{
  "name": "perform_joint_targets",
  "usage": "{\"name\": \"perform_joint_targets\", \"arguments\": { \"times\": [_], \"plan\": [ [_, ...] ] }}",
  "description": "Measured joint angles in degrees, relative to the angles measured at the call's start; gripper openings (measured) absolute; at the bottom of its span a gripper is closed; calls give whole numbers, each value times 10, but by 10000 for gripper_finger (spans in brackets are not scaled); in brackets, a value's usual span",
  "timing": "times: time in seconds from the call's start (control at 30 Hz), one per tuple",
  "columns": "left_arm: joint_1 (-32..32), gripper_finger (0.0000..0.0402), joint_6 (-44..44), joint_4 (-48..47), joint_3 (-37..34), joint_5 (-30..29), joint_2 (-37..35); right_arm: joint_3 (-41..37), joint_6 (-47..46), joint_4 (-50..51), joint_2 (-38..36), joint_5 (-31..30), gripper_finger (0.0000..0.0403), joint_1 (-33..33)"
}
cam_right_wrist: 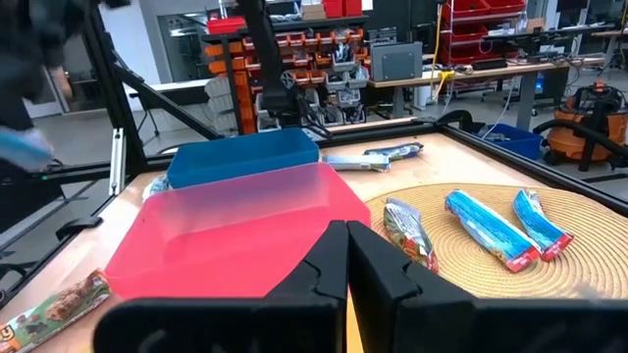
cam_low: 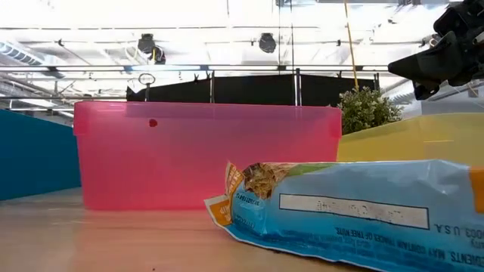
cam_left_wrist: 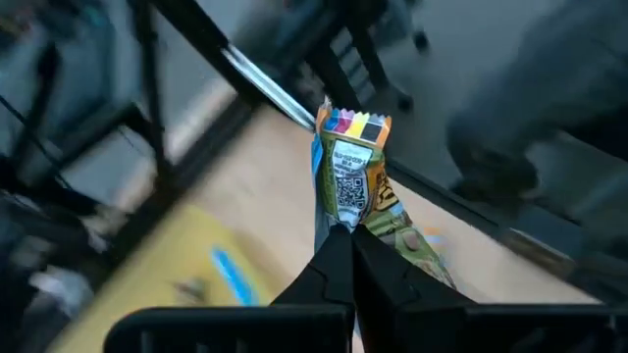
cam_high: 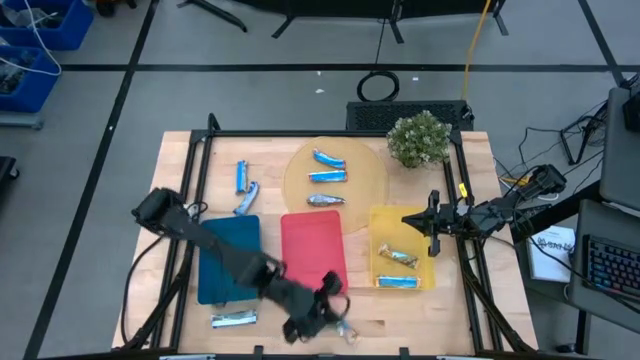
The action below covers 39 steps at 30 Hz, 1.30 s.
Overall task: Pick and place Granola Bars by type
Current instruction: Put the left yellow granola bar into the yellow bin
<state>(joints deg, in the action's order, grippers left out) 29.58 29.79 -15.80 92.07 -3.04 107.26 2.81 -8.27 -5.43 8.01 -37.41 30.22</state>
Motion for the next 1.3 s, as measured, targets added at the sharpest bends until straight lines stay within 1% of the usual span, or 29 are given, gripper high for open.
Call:
{"name": "perform_joint_targets", "arguments": {
  "times": [0.13,0.2,0.3,0.4,0.47,0.63,0.77,0.83,0.97,1.03,1.17,1.23,1.3],
  "plan": [
    [-61,1,58,83,0,105,-3,0,0,-1,2,0,0,0],
    [-94,1,72,121,0,147,7,0,0,-1,4,0,0,0],
    [-141,0,70,158,0,195,22,0,0,-1,3,0,0,0],
    [-181,0,59,235,0,270,45,0,0,-1,4,0,0,0],
    [-200,0,52,293,0,298,63,0,3,-1,4,0,0,0],
    [-248,0,5,380,-1,308,114,0,17,-4,4,-8,0,0],
    [-278,0,-20,465,-1,318,162,0,54,-33,4,-59,0,0],
    [-291,0,-49,502,-1,322,187,0,63,-42,4,-70,0,0],
    [-314,0,-101,531,-1,333,226,0,64,-49,4,-76,0,0],
    [-319,3,-120,538,-1,308,237,0,65,-50,4,-76,0,0],
    [-318,29,-147,538,-1,223,240,0,73,-51,4,-76,0,0],
    [-318,45,-154,538,-1,201,239,0,75,-50,4,-76,0,0],
    [-318,60,-165,538,-1,197,239,0,75,-51,4,-76,0,0]
  ]
}}
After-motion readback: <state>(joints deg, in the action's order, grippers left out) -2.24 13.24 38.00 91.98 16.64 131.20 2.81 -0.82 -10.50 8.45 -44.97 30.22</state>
